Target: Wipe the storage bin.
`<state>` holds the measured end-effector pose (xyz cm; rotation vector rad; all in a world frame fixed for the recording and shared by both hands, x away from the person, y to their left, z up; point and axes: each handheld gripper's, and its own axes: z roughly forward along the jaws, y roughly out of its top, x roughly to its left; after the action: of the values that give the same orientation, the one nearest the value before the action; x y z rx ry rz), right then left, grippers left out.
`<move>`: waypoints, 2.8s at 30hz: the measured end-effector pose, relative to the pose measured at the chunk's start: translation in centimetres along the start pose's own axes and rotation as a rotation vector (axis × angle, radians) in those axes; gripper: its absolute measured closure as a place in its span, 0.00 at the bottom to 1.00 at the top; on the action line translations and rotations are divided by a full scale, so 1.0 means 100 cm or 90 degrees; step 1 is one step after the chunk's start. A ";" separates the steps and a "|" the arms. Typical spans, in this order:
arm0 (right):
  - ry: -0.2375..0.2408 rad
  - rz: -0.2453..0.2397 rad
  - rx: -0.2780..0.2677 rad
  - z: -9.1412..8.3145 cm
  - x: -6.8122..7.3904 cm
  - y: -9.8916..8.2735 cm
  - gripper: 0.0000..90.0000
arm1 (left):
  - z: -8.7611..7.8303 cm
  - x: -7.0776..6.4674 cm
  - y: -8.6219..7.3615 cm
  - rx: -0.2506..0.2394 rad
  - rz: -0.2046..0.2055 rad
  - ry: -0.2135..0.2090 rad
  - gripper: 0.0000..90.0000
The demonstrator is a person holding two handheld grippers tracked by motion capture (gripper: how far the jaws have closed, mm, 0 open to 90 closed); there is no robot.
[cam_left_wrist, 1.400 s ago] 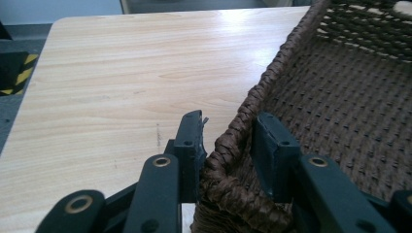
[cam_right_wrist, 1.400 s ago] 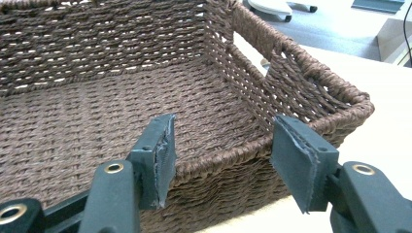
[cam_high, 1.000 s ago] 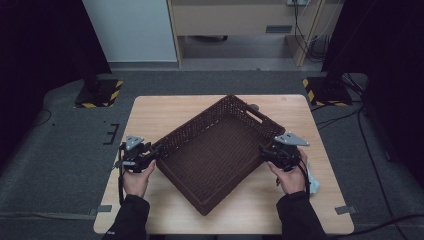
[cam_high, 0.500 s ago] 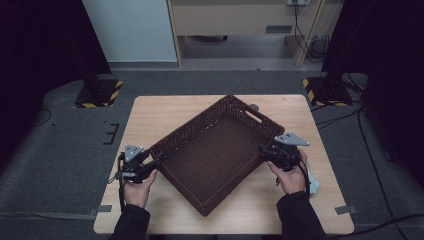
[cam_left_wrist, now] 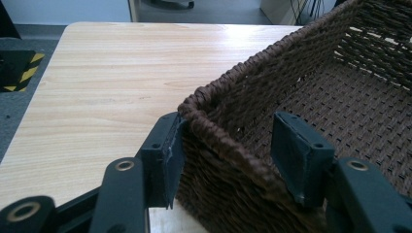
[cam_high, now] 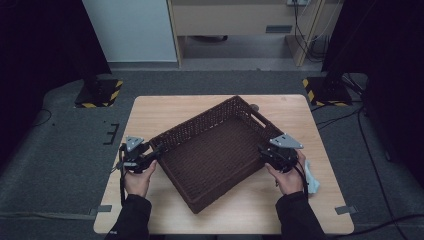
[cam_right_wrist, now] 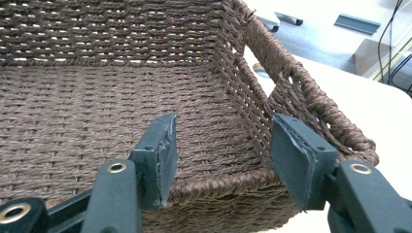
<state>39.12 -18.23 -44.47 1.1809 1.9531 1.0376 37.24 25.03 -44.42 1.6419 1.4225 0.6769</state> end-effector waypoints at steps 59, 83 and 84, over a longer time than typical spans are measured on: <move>0.069 0.022 0.040 -0.028 -0.031 -0.011 0.76 | -0.002 -0.004 -0.013 0.069 0.072 -0.033 0.58; 0.097 0.038 0.034 -0.031 -0.022 -0.011 0.70 | 0.000 0.007 -0.012 0.069 0.096 -0.059 0.64; 0.099 0.034 0.029 -0.030 -0.023 -0.009 0.70 | 0.001 0.008 -0.011 0.072 0.098 -0.059 0.64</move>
<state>37.25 -21.48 -43.57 1.2142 2.0848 1.1484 36.89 25.79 -45.48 1.8611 1.2979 0.6077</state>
